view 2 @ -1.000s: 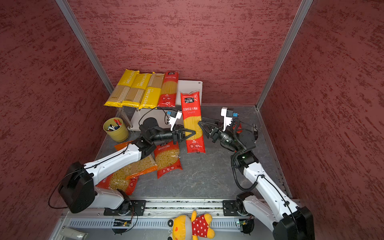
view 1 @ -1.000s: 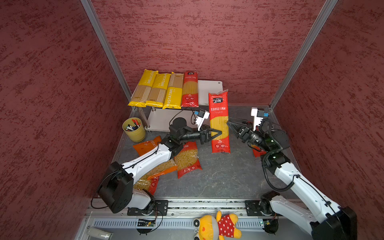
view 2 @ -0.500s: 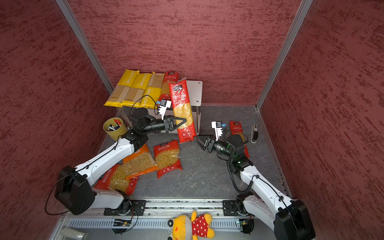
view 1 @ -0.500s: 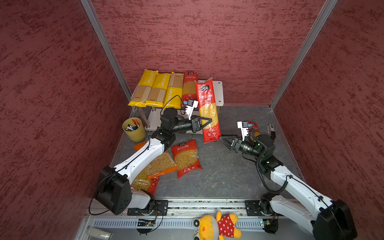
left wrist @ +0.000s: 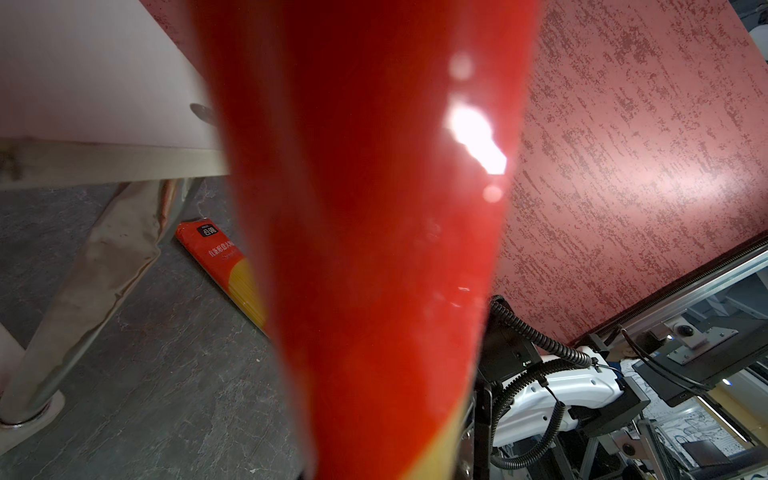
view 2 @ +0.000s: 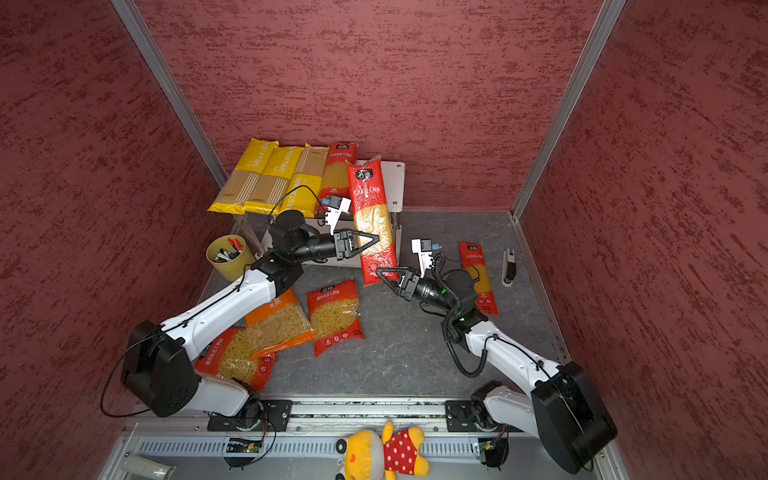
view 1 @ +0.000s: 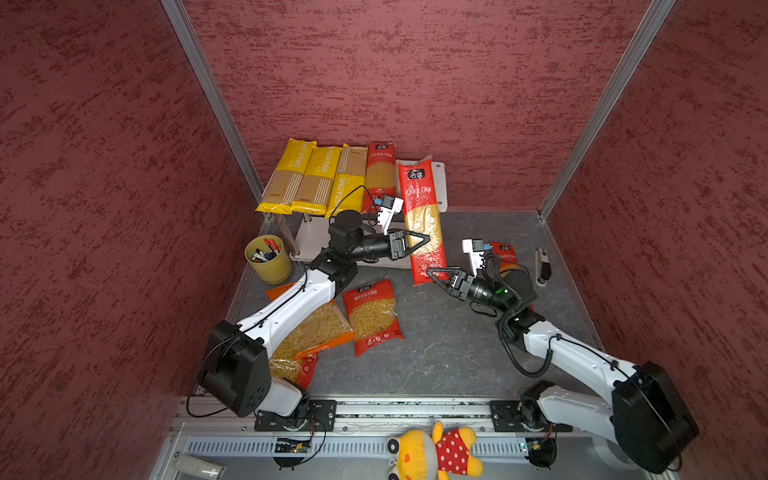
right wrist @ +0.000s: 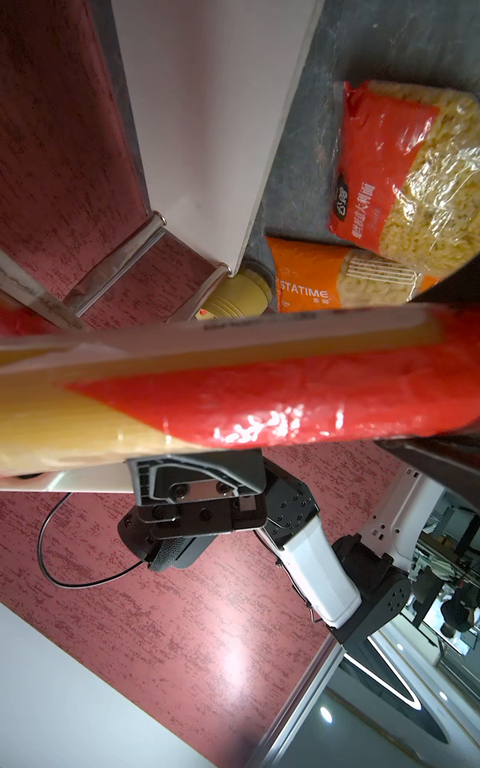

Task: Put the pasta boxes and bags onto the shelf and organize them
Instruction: 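Lift the upright pack onto the shelf top with both grippers, then push the spaghetti pack against the other red pack with both grippers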

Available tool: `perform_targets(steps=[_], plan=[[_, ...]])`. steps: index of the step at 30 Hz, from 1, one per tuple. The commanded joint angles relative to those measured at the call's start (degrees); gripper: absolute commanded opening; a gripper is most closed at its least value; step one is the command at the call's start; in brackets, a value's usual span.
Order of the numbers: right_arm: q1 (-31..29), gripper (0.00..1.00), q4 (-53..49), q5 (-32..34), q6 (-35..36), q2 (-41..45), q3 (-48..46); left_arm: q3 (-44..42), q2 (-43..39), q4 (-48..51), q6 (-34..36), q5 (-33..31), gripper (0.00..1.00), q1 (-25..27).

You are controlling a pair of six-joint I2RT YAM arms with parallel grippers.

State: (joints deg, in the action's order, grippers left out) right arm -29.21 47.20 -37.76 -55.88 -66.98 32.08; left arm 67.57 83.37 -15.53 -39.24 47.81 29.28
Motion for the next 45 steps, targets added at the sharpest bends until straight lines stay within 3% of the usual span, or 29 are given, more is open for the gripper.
perform_targets(steps=[1,4,9,15,20,27,32,37,45], plan=[[-0.8,0.25,7.5,2.6,-1.9,0.7,0.3,5.4,-0.5,-4.0,0.7,0.4,0.15,-0.1],[-0.7,0.17,9.5,4.2,-2.7,0.7,0.5,8.4,0.7,-0.4,0.7,-0.2,0.19,-0.4],[-0.8,0.09,10.1,7.5,-3.8,0.1,4.5,15.2,2.9,7.4,0.2,-2.5,0.44,-2.8],[-0.8,0.02,0.6,10.5,-3.7,-2.2,13.8,17.0,1.1,15.6,0.5,-7.9,0.57,-5.9],[-0.7,0.01,-4.7,12.9,-6.2,-5.7,20.2,11.4,-6.1,20.7,2.1,-14.5,0.61,-8.6],[-0.7,0.00,-9.4,16.1,-18.2,-13.7,28.7,8.2,-16.3,27.4,6.1,-19.7,0.62,-12.3],[-0.7,0.00,-14.0,16.5,-20.5,-17.7,35.3,5.7,-20.9,29.6,8.0,-21.7,0.63,-13.9],[-0.9,0.00,-15.4,19.7,-22.5,-19.5,38.4,3.3,-21.9,28.6,7.3,-21.8,0.63,-14.4],[-0.9,0.00,-20.9,18.2,-21.3,-23.2,44.1,2.0,-21.2,26.9,6.1,-20.7,0.63,-14.2]])
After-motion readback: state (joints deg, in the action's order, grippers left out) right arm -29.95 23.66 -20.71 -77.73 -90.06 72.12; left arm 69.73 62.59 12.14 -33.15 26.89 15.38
